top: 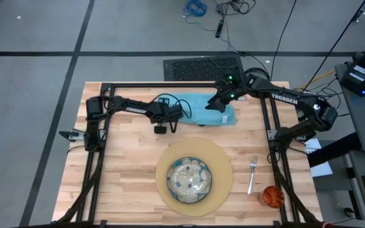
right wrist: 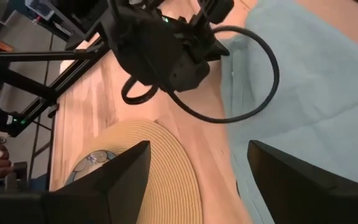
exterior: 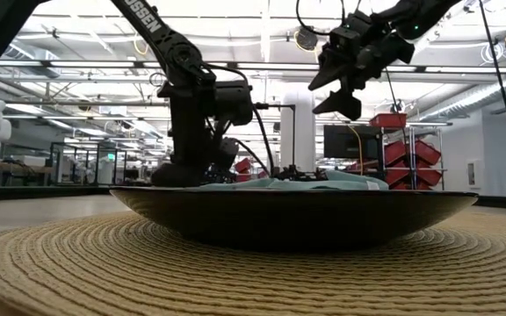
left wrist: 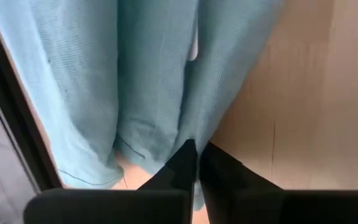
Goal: Set table place
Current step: Fold the blue napkin
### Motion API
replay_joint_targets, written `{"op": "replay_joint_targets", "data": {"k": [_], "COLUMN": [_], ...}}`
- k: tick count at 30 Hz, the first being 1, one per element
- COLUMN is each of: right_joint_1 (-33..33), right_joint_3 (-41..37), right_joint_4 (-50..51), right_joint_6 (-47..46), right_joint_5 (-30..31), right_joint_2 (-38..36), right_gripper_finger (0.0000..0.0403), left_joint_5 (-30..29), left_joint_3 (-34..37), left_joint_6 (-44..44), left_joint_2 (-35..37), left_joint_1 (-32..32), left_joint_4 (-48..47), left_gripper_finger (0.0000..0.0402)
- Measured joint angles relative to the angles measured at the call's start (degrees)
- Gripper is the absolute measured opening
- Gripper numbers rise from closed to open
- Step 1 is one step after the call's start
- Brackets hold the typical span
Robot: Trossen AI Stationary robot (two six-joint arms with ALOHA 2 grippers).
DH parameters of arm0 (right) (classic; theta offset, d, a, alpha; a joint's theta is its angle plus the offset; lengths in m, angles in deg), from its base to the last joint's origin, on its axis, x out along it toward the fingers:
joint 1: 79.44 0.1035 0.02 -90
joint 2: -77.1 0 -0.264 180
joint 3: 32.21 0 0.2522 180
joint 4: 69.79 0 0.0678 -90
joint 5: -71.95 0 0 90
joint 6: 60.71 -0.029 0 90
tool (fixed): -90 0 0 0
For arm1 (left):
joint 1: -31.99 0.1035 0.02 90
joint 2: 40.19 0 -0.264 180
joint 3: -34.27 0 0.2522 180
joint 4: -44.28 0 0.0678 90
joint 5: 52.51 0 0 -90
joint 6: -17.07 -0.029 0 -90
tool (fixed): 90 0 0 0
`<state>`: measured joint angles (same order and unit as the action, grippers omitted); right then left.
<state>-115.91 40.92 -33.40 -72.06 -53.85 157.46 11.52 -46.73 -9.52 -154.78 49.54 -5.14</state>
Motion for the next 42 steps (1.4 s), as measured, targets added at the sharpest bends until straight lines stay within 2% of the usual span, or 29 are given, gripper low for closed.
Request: {"op": "replay_joint_targets", "data": {"k": [7, 14, 22, 27, 33, 38, 42], "right_joint_1": [0.65, 0.58, 0.67, 0.99, 2.39, 5.11, 6.19], "right_joint_3": [0.0, 0.0, 0.0, -0.02, -0.35, -5.58, -12.15], "right_joint_4": [-0.56, -0.25, 0.25, 2.03, 13.34, 12.63, 7.72], "right_joint_6": [0.0, 0.3, 0.2, -0.11, 2.91, 1.14, -1.19], "right_joint_5": [0.38, 0.51, 1.19, 1.2, 1.67, 1.95, 5.57], "right_joint_2": [0.0, 0.0, 0.02, 0.02, 0.02, 0.0, 0.0], "right_gripper_finger": [0.0248, 0.0232, 0.0219, 0.0217, 0.0217, 0.0217, 0.0217], "left_joint_5": [-2.92, -1.44, -0.55, -2.57, -2.97, 1.9, 3.15], "left_joint_3": [0.14, 0.68, 2.05, 4.93, 6.74, 6.99, 8.03], "left_joint_6": [4.74, 11.21, 15.79, 19.82, 21.81, 21.37, 21.25], "left_joint_2": [1.36, 3.72, 4.01, 4.37, 5.24, 8.19, 11.53], "left_joint_1": [-3.56, -9.06, -14.51, -13.59, -12.47, -11.8, -11.95], "left_joint_4": [-7.71, -16.63, -16.51, -15.33, -14.55, -13.24, -12.99], "left_gripper_finger": [0.0, 0.0, 0.0, 0.0, 0.001, 0.0044, 0.0072]}}
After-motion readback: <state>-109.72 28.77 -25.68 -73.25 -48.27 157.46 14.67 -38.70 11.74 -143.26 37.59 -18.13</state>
